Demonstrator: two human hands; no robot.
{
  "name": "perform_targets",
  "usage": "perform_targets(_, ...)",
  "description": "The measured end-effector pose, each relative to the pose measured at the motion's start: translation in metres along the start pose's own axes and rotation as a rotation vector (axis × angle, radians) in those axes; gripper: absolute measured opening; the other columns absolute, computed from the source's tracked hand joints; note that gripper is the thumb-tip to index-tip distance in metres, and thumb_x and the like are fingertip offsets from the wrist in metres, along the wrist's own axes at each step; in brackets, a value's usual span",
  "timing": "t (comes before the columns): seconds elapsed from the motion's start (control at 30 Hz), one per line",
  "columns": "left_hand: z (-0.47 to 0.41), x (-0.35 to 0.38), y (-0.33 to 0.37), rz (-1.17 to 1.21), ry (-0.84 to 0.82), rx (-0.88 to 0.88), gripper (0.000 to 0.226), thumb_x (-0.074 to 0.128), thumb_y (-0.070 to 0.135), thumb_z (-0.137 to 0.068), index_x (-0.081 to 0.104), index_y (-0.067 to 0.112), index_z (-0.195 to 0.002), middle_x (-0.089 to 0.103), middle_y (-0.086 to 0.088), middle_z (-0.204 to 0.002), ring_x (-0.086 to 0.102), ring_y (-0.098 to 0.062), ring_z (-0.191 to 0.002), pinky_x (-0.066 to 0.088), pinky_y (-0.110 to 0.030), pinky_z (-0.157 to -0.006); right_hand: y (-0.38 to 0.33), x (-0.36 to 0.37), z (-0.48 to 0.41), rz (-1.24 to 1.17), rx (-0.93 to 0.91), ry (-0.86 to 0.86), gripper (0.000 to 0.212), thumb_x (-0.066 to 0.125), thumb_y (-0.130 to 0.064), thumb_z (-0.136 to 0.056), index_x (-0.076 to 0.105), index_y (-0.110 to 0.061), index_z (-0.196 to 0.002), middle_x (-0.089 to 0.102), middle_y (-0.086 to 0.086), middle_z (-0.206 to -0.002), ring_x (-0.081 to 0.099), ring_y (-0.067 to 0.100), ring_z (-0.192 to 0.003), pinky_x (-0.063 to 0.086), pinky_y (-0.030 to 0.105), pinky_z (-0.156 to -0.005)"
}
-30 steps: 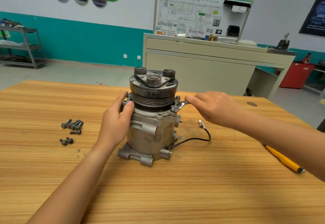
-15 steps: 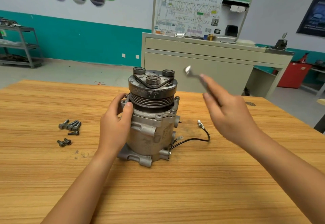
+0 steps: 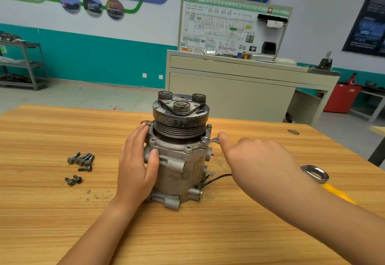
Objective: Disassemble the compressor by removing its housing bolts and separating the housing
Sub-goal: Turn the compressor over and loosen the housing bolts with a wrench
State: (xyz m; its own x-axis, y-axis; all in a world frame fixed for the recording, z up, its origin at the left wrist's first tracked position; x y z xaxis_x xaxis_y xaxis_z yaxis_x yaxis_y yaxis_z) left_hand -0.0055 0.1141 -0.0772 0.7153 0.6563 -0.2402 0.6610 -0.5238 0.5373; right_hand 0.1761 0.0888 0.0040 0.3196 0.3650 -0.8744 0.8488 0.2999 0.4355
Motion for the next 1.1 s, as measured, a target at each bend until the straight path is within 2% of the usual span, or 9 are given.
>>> perform_targets(0.1,-0.002,0.001,-0.003,-0.033,0.014,0.058,0.053,0.034,0.027,-0.089,0.040,0.003,-0.136,0.036,0.001,-0.137,0.031,-0.005,-0.129,0.032,-0.051,-0.105,-0.014,0.000,0.001,0.056,-0.055,-0.065,0.066,0.035,0.005,-0.088,0.001,0.004,-0.143,0.050,0.015,-0.085,0.024,0.017,-0.047,0.020,0.028,-0.036)
perform_targets(0.23,-0.006,0.001,0.004,-0.107,0.042,0.187,0.049,0.035,0.018,-0.088,0.047,-0.006,-0.129,0.042,-0.008,-0.132,0.039,-0.022,-0.124,0.037,-0.066,-0.096,-0.016,0.001,0.000,0.122,-0.110,-0.063,0.061,0.034,0.009,-0.086,0.007,0.009,-0.141,0.037,0.011,-0.069,0.032,0.021,-0.047,0.020,0.028,-0.035)
perform_targets(0.37,-0.007,0.002,0.003,-0.112,0.023,0.195,0.050,0.032,0.018,-0.089,0.045,-0.009,-0.129,0.040,-0.009,-0.134,0.039,-0.023,-0.124,0.037,-0.048,-0.101,-0.023,0.005,0.002,0.129,-0.177,-0.045,0.057,0.031,0.013,-0.086,0.006,0.017,-0.137,0.051,0.018,-0.087,0.041,0.021,-0.050,0.029,0.014,-0.027)
perform_targets(0.47,-0.004,0.004,-0.003,-0.060,0.040,0.156,0.052,0.032,0.021,-0.089,0.042,-0.006,-0.133,0.040,-0.007,-0.135,0.039,-0.017,-0.125,0.031,-0.026,-0.106,-0.021,0.010,0.000,0.166,-0.188,-0.030,0.057,0.027,0.014,-0.085,0.002,0.018,-0.137,0.031,0.009,-0.064,0.026,0.013,-0.043,0.012,0.043,-0.013)
perform_targets(0.53,-0.004,0.005,-0.006,-0.029,0.069,0.125,0.053,0.032,0.023,-0.089,0.042,-0.004,-0.133,0.041,-0.006,-0.134,0.037,-0.010,-0.124,0.030,-0.020,-0.106,-0.017,0.011,-0.001,0.166,-0.223,-0.019,0.058,0.027,0.011,-0.087,0.000,0.015,-0.138,0.024,0.009,-0.060,0.026,0.013,-0.043,0.033,0.022,-0.025)
perform_targets(0.67,-0.004,0.004,-0.002,-0.011,0.086,0.118,0.051,0.032,0.024,-0.089,0.037,0.005,-0.136,0.040,-0.004,-0.134,0.036,-0.006,-0.123,0.036,-0.055,-0.097,-0.007,0.013,-0.004,0.174,-0.248,0.048,0.059,0.030,-0.006,-0.095,-0.003,0.004,-0.142,0.021,0.008,-0.061,0.026,0.017,-0.043,0.017,0.023,-0.034)
perform_targets(0.87,-0.002,0.003,0.000,0.018,0.070,0.119,0.045,0.032,0.025,-0.088,0.036,0.014,-0.132,0.039,0.000,-0.136,0.033,-0.003,-0.126,0.035,-0.061,-0.098,0.023,0.034,-0.019,0.188,-0.302,0.082,0.081,0.040,-0.009,-0.092,-0.031,-0.019,-0.130,0.021,0.004,-0.070,0.031,0.019,-0.049,0.028,0.029,-0.039)
perform_targets(1.0,-0.003,0.004,-0.002,0.013,0.072,0.125,0.047,0.032,0.025,-0.089,0.043,0.009,-0.132,0.043,-0.001,-0.135,0.037,-0.005,-0.124,0.038,-0.065,-0.095,0.045,0.028,-0.041,0.184,-0.478,0.258,0.088,0.079,-0.004,-0.059,0.032,-0.009,-0.133,0.051,0.002,-0.062,0.035,0.011,-0.043,0.032,0.021,-0.032)
perform_targets(1.1,-0.005,0.004,-0.001,0.000,0.060,0.116,0.048,0.031,0.025,-0.089,0.045,0.006,-0.131,0.043,-0.003,-0.134,0.039,-0.012,-0.123,0.038,-0.064,-0.095,0.038,0.026,-0.066,0.043,-0.642,0.494,0.060,0.077,0.003,-0.066,0.043,-0.007,-0.114,0.061,0.009,-0.065,0.053,0.019,-0.045,0.044,0.025,-0.036)
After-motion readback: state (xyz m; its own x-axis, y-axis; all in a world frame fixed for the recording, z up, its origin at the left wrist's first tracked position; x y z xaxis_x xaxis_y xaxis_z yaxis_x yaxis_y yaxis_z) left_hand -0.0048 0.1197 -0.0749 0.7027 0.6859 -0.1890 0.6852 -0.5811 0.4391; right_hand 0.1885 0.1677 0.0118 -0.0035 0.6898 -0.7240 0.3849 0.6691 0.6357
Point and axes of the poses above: each hand's wrist, its own z-axis away from the middle knuckle, its own x-axis out of the palm, y = z × x, the point moved 7 cm from there along -z, towards the middle knuckle
